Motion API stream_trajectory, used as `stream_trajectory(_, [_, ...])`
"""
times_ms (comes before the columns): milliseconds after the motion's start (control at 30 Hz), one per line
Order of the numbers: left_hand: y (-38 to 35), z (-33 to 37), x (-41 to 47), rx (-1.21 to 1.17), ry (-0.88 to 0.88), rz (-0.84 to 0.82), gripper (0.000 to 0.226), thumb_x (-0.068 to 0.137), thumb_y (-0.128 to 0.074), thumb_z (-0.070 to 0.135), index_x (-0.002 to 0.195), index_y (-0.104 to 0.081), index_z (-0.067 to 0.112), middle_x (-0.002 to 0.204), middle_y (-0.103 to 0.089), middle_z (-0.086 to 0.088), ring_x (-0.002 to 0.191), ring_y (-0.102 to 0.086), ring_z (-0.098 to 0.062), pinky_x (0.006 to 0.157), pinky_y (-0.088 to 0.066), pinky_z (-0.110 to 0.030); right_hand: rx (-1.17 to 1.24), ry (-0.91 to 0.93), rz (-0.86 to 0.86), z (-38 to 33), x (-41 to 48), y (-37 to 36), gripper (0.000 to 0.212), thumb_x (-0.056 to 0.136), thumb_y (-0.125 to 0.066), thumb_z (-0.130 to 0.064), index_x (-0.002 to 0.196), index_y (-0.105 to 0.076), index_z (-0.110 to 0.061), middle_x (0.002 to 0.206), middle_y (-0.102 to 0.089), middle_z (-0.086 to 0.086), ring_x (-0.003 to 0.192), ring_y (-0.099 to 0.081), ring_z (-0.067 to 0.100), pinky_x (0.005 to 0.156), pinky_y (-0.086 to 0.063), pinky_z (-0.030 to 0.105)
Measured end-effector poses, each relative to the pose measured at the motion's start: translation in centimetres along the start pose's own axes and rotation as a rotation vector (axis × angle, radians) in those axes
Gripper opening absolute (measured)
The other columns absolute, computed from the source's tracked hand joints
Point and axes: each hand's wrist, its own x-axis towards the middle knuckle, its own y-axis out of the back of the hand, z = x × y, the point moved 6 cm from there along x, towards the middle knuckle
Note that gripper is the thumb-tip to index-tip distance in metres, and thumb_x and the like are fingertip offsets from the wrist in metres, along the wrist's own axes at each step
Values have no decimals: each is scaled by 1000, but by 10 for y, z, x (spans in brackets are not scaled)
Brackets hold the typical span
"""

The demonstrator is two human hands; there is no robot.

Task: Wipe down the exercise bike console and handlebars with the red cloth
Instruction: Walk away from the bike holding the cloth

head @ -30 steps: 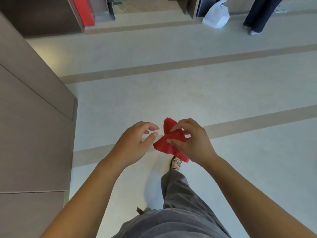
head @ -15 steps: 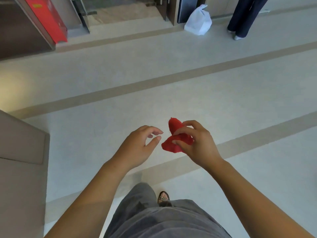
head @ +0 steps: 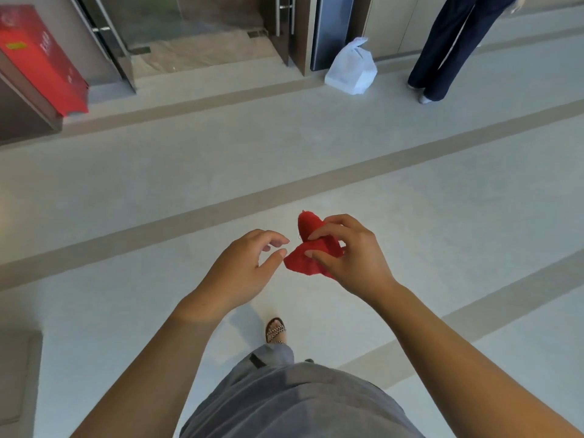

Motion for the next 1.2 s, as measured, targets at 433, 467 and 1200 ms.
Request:
stream_trajectory(433, [74,-9,276,27,-36,-40,19,94,-47,36,109,-58,32,112,-56,18,105,-51,-2,81,-39,-16,39,-55,102,79,257,23,19,72,-79,-24,90,-72,-25,103,-57,-8,92,-55,8,75,-52,23])
stream_trajectory(467, [77,-11,302,34,-33,-37,19,93,-47,36,109,-58,32,111,-56,18,105,-51,-2,80,-39,-15,45,-62,107,90,280,25,20,72,-79,-23,90,-72,-25,103,-58,-6,93,-56,10,74,-53,26])
stream_trajectory(1200, [194,-15,832,2,23,36,21,95,-46,35,113,-55,37,111,-51,26,103,-48,5,76,-32,-4,52,16,38,256,815,77,20,71,-80,-24,89,-72,-25,100,-56,-10,92,-57,9,72,-54,29])
